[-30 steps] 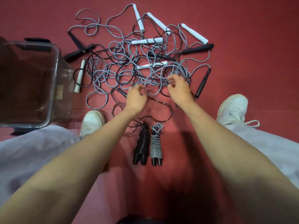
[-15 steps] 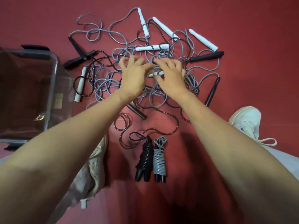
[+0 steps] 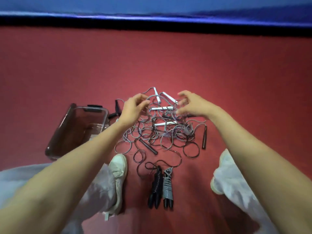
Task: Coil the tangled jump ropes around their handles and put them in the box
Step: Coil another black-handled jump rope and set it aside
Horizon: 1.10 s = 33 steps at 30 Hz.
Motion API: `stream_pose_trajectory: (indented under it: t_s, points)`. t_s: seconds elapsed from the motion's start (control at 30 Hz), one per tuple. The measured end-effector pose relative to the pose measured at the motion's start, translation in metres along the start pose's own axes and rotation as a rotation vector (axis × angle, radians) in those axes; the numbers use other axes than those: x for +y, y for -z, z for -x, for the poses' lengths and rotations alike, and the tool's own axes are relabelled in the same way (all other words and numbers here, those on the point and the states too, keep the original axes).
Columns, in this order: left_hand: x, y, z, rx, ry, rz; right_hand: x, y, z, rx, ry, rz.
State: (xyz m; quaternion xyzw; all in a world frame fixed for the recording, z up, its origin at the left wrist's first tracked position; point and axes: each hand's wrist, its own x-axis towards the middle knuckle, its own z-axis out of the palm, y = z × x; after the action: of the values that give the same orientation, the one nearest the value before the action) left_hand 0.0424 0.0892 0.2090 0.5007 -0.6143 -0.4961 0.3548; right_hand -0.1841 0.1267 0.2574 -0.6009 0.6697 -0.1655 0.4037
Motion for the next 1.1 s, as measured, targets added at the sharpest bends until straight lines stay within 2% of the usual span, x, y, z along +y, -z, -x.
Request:
stream_pose_trajectory:
  t_s: [0.1,0.23,0.37,0.47,0.5,0.53,0.6,0.63,0.67,0.73,0.8,0.9,0.97,1.07,1.1]
  points:
    - [0.058,-0.01,0.018,-0.12,-0.117,-0.03,-0.024,-0.007,0.028,-0.039,0.137,-0.038]
    - [0.086,-0.014,0.033,-0.126,-0.173,-0.024,-0.035,-0.007,0.04,0.174,0.202,-0.167]
    - [0.06,-0.009,0.048,-0.225,-0.087,0.011,-0.025,-0.007,0.051,0.18,0.256,-0.136]
    - [0.012,-0.004,0.058,-0.336,0.025,-0.211,-0.017,-0.004,0.052,0.438,0.172,-0.396]
    - [-0.005,-0.002,0.063,-0.35,0.061,-0.297,-0.012,-0.001,0.05,0.514,0.129,-0.379]
    - [-0.02,-0.001,0.067,-0.324,0.089,-0.348,-0.006,0.002,0.049,0.511,0.067,-0.213]
    - [-0.035,-0.002,0.074,-0.193,0.115,-0.254,0.008,-0.001,0.048,0.311,-0.061,0.223]
    - [-0.035,-0.005,0.077,-0.138,0.116,-0.13,0.013,-0.006,0.048,0.175,-0.065,0.321]
    - [-0.028,-0.009,0.078,-0.109,0.113,-0.024,0.016,-0.014,0.047,0.056,-0.029,0.305]
    - [-0.01,-0.018,0.075,-0.123,0.084,0.095,0.011,-0.032,0.049,-0.105,0.093,0.138]
    - [0.008,-0.027,0.072,-0.156,0.032,0.147,0.008,-0.048,0.044,-0.124,0.176,0.0]
    - [0.011,-0.029,0.067,-0.136,-0.019,0.124,0.005,-0.055,0.042,-0.028,0.203,-0.105]
    - [0.001,-0.023,0.064,-0.147,0.011,0.058,0.008,-0.047,0.039,0.012,0.195,-0.28]
    - [-0.024,-0.013,0.064,-0.397,0.108,-0.275,0.014,-0.025,0.034,0.24,0.093,-0.624]
    - [-0.034,-0.01,0.065,-0.445,0.14,-0.405,0.017,-0.018,0.03,0.329,0.05,-0.652]
